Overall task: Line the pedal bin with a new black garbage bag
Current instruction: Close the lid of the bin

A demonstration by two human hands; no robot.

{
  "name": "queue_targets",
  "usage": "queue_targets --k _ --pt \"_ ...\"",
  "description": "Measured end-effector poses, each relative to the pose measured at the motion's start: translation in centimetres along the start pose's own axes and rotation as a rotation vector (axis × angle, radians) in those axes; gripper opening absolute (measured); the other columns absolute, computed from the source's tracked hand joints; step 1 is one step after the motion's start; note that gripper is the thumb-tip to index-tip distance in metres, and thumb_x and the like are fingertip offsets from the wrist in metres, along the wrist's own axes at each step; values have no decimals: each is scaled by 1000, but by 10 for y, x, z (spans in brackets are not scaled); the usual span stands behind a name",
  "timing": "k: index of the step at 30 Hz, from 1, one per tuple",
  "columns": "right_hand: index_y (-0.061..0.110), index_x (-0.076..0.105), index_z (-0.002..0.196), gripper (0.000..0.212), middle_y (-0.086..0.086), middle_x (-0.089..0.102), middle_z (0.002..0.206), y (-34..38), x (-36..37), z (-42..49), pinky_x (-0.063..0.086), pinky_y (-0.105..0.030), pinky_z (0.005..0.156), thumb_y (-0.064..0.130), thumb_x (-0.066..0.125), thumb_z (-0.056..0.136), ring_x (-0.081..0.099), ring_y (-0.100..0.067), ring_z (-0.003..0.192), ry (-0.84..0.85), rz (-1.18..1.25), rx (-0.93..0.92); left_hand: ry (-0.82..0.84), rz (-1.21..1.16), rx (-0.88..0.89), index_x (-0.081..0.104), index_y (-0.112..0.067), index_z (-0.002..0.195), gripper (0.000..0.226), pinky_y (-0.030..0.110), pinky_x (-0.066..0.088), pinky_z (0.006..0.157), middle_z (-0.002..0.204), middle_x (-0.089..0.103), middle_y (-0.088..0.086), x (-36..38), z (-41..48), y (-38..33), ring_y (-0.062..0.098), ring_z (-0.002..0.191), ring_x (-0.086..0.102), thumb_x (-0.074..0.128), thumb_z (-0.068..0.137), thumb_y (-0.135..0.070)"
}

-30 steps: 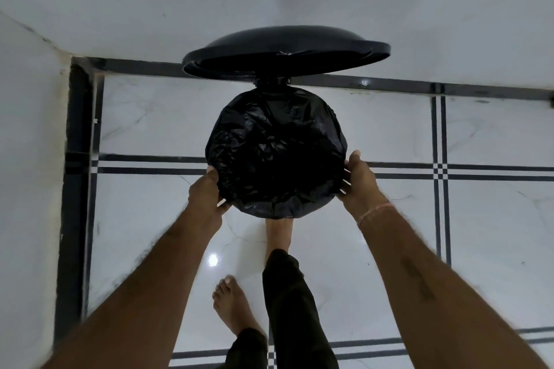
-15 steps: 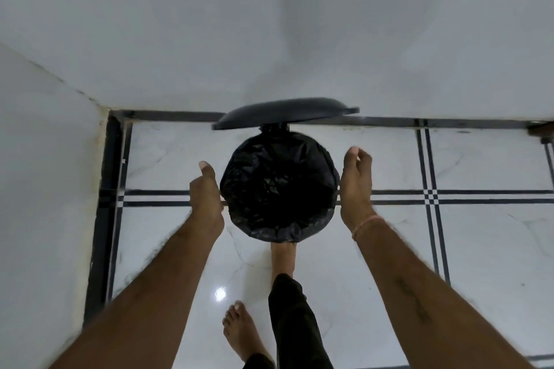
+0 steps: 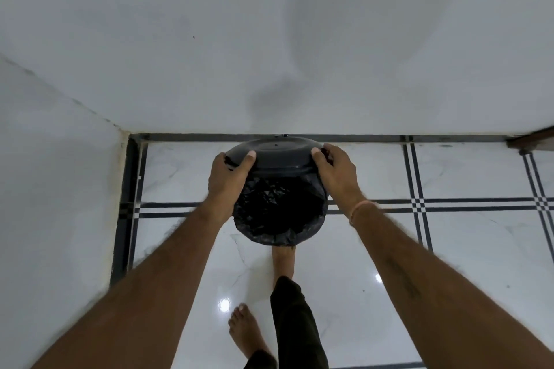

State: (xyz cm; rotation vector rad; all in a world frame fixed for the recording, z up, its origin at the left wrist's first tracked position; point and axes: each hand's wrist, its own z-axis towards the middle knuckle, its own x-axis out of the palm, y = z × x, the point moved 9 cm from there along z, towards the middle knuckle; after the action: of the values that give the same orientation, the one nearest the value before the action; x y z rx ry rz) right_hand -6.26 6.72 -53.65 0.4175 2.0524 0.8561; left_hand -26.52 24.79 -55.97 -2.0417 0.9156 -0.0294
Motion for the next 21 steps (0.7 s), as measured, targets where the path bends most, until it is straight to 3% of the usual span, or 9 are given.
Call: queue_targets --k 3,6,9,13,17,19,21 --pt "12 61 138 43 -7 64 134 -26 12 -25 48 -43 114 40 56 106 59 -23 123 -21 0 -40 -57 11 85 53 -27 135 57 37 52 104 120 64 -12 1 -15 28 17 119 60 73 89 -55" --pt "9 51 150 55 -9 56 151 -55 30 -44 43 -45 121 41 58 106 52 -27 141 -15 -24 -50 -81 27 151 45 -21 152 73 15 45 98 145 57 -5 8 -29 61 11 128 54 74 91 -50" --pt "8 41 159 66 -10 43 164 -91 50 -53 35 -45 127 41 60 105 38 -27 154 -23 -53 -42 -111 32 184 39 -19 157 79 0 37 93 150 50 -9 21 -32 100 8 134 48 75 92 -46" --pt "10 29 165 72 -10 27 173 -146 85 -52 27 -37 131 40 57 107 25 -26 161 -4 -111 -38 -170 73 199 34 -15 160 84 28 40 117 162 45 1 41 -21 158 19 148 44 76 92 -40" --pt "11 15 169 80 -10 7 178 -177 109 -46 17 -27 125 41 56 107 12 -26 164 -6 -103 -47 -184 8 201 31 -20 162 84 38 41 121 164 43 2 59 -9 192 21 150 43 75 94 -40" --pt "10 17 169 82 -12 11 177 -177 111 -45 18 -26 126 41 60 106 15 -26 164 -40 -35 -44 -200 -35 206 30 -23 163 84 39 41 121 164 43 0 58 -5 195 19 150 42 75 94 -40" --pt "6 23 167 81 -15 21 174 -177 107 -50 23 -34 131 36 65 104 22 -28 161 -83 26 -17 -197 -34 207 30 -25 163 85 35 40 122 165 43 -1 55 -4 193 18 150 42 75 94 -40"
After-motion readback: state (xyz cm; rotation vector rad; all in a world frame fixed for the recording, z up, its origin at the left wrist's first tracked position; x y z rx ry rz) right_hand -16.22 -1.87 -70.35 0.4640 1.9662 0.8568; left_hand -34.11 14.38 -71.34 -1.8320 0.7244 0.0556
